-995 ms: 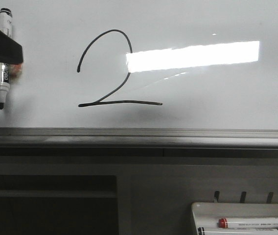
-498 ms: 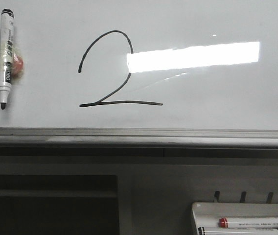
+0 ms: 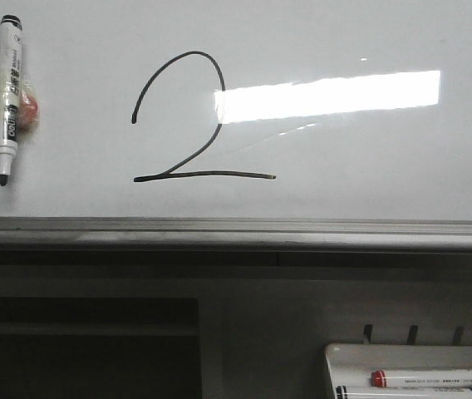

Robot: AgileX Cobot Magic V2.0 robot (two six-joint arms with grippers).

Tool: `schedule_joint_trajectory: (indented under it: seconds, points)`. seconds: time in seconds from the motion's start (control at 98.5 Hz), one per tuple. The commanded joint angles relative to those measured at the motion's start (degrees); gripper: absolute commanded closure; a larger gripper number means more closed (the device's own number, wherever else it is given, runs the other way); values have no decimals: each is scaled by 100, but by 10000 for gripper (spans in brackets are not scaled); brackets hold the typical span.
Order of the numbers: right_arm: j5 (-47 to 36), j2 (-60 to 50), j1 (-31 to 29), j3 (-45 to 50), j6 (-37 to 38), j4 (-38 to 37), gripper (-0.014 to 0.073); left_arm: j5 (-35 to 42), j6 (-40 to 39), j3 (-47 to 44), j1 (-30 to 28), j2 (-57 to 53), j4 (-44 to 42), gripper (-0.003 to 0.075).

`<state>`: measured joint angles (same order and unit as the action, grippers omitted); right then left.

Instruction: Write number 2 on whiteboard

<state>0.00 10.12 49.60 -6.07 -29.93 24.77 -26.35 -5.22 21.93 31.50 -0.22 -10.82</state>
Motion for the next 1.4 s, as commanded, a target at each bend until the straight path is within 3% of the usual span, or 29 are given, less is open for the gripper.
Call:
schedule_joint_trajectory:
  seconds: [0.0, 0.528, 0.538, 0.548, 0.792, 0.914, 1.391]
  points:
    - [-221, 13, -40, -97, -57, -4, 652, 374, 1, 133, -3, -116, 135, 741]
    - [-173, 13, -40, -97, -57, -4, 655, 408, 1, 26, -32, -102, 40, 741]
    - [-173, 13, -40, -97, -57, -4, 655, 551, 1, -746, -1752, -102, 681, 741]
    - [-173, 13, -40, -97, -57, -4, 655, 593, 1, -814, -1886, -102, 700, 741]
    - [-173, 13, -40, -97, -57, -4, 655, 1253, 164, -1849, -3284, -147, 1001, 741]
    - [-173, 13, -40, -97, -57, -4, 655, 1262, 234, -2264, -3428, -147, 932, 741]
    - [-173, 13, -40, -97, -57, -4, 655, 1088, 261, -2255, -3428, -147, 930, 741]
